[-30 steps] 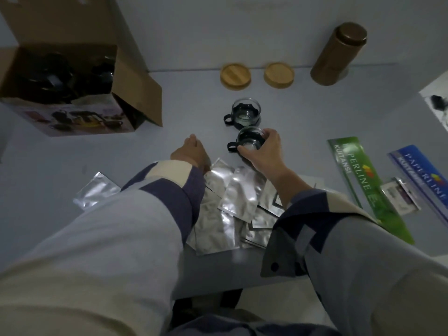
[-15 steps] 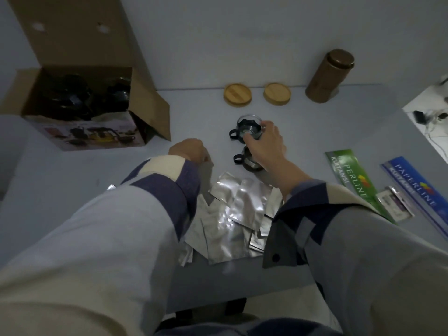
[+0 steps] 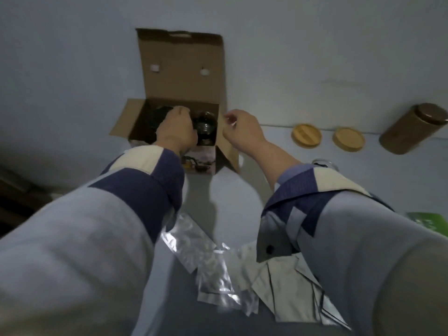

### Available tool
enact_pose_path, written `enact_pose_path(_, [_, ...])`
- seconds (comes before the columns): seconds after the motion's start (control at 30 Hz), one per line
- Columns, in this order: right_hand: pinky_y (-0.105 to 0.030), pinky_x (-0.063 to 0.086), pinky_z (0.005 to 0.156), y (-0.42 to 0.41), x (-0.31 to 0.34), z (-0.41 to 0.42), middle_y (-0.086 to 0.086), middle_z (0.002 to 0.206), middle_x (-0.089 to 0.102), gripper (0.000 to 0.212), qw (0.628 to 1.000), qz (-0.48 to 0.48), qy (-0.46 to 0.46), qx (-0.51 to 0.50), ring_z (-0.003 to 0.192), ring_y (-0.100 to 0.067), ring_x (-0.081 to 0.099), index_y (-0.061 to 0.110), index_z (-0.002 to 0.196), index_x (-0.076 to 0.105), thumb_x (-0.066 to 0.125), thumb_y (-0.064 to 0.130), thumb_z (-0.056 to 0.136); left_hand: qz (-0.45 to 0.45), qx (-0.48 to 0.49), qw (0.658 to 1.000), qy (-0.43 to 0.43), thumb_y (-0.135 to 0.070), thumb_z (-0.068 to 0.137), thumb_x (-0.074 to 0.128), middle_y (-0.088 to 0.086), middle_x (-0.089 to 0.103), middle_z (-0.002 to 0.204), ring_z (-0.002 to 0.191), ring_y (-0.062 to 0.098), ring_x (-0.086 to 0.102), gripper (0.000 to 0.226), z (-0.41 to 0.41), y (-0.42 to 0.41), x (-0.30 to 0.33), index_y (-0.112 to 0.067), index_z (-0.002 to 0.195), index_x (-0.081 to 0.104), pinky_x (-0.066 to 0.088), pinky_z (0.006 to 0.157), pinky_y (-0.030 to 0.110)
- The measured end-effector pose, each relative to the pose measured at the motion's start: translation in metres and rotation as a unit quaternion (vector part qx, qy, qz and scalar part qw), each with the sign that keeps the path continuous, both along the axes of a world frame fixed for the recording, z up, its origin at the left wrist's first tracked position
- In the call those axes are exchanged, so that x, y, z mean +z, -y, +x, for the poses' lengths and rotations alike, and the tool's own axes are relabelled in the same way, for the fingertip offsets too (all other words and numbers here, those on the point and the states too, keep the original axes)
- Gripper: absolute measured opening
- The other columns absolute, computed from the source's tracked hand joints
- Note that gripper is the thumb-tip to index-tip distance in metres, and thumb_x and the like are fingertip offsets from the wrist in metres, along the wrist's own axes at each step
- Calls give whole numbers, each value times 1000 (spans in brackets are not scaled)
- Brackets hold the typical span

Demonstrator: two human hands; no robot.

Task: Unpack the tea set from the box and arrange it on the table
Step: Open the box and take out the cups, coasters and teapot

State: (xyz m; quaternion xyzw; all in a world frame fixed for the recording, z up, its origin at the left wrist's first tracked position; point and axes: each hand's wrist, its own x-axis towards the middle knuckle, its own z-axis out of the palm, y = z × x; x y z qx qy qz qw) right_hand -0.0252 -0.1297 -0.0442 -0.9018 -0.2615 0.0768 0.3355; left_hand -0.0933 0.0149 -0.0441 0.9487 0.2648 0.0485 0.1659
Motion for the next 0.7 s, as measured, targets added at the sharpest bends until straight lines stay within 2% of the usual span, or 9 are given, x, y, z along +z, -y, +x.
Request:
enact_pose_path(0.13, [-34, 45, 100, -43, -11, 9, -8, 130, 58, 45, 997, -47, 38, 36, 121, -26, 53, 15, 131, 55, 61, 19, 86, 17, -18, 999, -39, -24, 90, 59, 10, 28, 154, 141, 28, 30, 65, -2, -34, -14, -7, 147, 31, 34, 111, 42])
enact_pose_path(0.2, [-38, 42, 101, -57, -17, 16, -7, 130, 56, 50, 988, -117, 91, 48, 125, -27, 45, 17, 134, 52, 60, 28, 86, 21, -24, 998, -48, -27, 90, 58, 9, 22, 158, 146, 27, 23, 68, -4, -43, -22, -7, 148, 29, 31, 115, 42])
enact_pose_path(0.3, [-40, 36, 95, -74, -17, 26, -9, 128, 54, 59, 951, -256, 170, 35, 125, -29, 40, 14, 129, 50, 59, 49, 83, 44, -33, 998, -29, -30, 91, 58, 8, 18, 160, 148, 25, 18, 70, -8, -44, -31, -8, 149, 26, 26, 118, 39])
enact_pose_path(0.4, [-40, 34, 94, -91, -18, 35, -10, 123, 56, 70, 921, -351, 164, 26, 124, -30, 39, 10, 122, 51, 59, 64, 78, 68, -29, 997, -10, -30, 91, 58, 8, 18, 159, 147, 25, 19, 72, -10, -41, -34, -8, 150, 24, 27, 118, 38])
enact_pose_path(0.5, [-39, 33, 93, -103, -26, 40, -9, 116, 60, 72, 918, -365, 156, 4, 123, -29, 37, 11, 116, 52, 62, 68, 73, 83, -34, 996, -1, -31, 91, 57, 9, 17, 160, 147, 25, 18, 72, -11, -41, -38, -8, 150, 23, 26, 119, 37])
enact_pose_path(0.7, [-40, 32, 90, -103, -33, 36, -8, 114, 59, 75, 941, -299, 148, -48, 121, -29, 37, 13, 115, 51, 71, 65, 65, 81, -20, 996, 2, -27, 92, 57, 7, 16, 160, 149, 23, 15, 69, -9, -38, -37, -10, 150, 24, 26, 117, 37])
